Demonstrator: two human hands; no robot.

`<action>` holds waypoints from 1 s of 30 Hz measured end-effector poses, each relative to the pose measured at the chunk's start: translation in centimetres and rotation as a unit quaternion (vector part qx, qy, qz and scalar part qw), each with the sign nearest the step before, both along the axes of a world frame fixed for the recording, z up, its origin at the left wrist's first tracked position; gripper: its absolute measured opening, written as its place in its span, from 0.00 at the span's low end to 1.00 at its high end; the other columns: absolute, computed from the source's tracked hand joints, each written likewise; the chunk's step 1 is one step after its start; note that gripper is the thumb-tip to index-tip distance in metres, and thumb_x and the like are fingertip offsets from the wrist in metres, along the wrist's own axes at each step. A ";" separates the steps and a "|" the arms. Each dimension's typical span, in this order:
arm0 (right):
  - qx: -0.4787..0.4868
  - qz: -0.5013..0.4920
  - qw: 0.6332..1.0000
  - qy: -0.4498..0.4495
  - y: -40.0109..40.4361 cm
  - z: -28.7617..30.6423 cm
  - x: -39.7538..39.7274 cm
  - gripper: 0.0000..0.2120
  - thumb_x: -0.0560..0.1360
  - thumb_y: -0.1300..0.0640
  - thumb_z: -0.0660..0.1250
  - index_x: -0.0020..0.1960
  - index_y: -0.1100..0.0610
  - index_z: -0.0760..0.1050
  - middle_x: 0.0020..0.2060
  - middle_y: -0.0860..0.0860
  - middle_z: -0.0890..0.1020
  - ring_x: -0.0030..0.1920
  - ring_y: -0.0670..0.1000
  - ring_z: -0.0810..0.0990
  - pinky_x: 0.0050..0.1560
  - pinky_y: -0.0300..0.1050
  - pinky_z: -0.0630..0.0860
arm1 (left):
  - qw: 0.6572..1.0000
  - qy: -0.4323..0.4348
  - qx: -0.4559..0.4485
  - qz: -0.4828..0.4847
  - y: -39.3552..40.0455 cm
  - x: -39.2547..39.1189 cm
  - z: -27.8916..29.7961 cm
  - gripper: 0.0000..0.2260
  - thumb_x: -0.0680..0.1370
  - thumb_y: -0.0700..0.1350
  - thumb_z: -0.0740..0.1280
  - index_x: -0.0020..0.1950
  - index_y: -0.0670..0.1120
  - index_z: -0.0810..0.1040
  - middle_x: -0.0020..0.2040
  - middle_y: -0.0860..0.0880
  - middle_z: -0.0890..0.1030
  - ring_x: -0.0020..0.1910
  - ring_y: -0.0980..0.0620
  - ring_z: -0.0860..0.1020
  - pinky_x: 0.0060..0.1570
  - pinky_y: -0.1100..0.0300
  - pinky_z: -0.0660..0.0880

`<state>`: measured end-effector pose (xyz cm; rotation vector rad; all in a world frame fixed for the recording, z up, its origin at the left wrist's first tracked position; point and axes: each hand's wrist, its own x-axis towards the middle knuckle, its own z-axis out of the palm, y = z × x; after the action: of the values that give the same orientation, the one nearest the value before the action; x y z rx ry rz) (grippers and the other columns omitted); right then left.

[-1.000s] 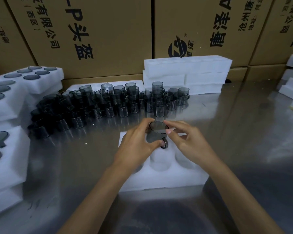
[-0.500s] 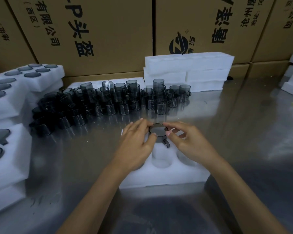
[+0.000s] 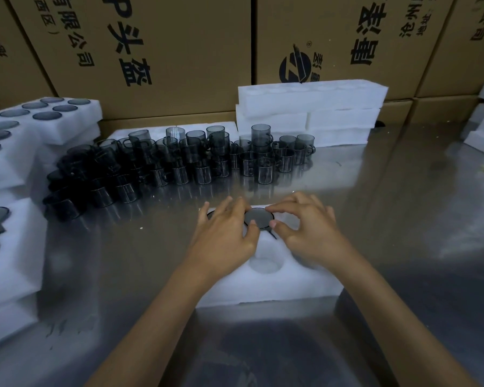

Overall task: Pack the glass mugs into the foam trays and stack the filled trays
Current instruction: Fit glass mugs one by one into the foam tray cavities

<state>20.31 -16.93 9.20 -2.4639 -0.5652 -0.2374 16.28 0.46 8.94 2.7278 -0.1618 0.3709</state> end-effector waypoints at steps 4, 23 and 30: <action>0.050 0.000 0.997 0.052 -0.2 0.3 0.6 0.09 0.76 0.48 0.70 0.55 0.39 0.81 0.49 0.38 0.75 0.55 0.41 0.71 0.58 0.43 0.56 | 1.000 0.009 -0.014 -0.002 0.1 0.6 0.5 0.06 0.80 0.51 0.55 0.55 0.53 0.67 0.53 0.56 0.76 0.56 0.55 0.70 0.70 0.50 0.55; 0.034 -0.072 0.990 0.115 4.1 -0.3 16.8 0.13 0.73 0.67 0.66 0.35 0.52 0.73 0.47 0.52 0.81 0.58 0.54 0.76 0.56 0.44 0.74 | 0.997 -0.024 -0.074 0.031 0.3 3.8 0.6 0.04 0.78 0.47 0.60 0.44 0.51 0.66 0.41 0.54 0.77 0.46 0.51 0.72 0.48 0.53 0.65; 0.016 -0.015 0.992 0.126 2.8 0.1 14.6 0.04 0.72 0.67 0.68 0.38 0.63 0.77 0.39 0.43 0.76 0.51 0.43 0.75 0.53 0.38 0.68 | 0.997 -0.013 -0.065 0.030 0.1 3.5 0.7 0.04 0.78 0.47 0.60 0.44 0.50 0.67 0.41 0.54 0.76 0.46 0.50 0.72 0.47 0.53 0.63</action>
<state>34.90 -14.13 9.32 -2.4236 -0.4115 0.0526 19.82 0.61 9.66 2.6041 -0.0595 0.4203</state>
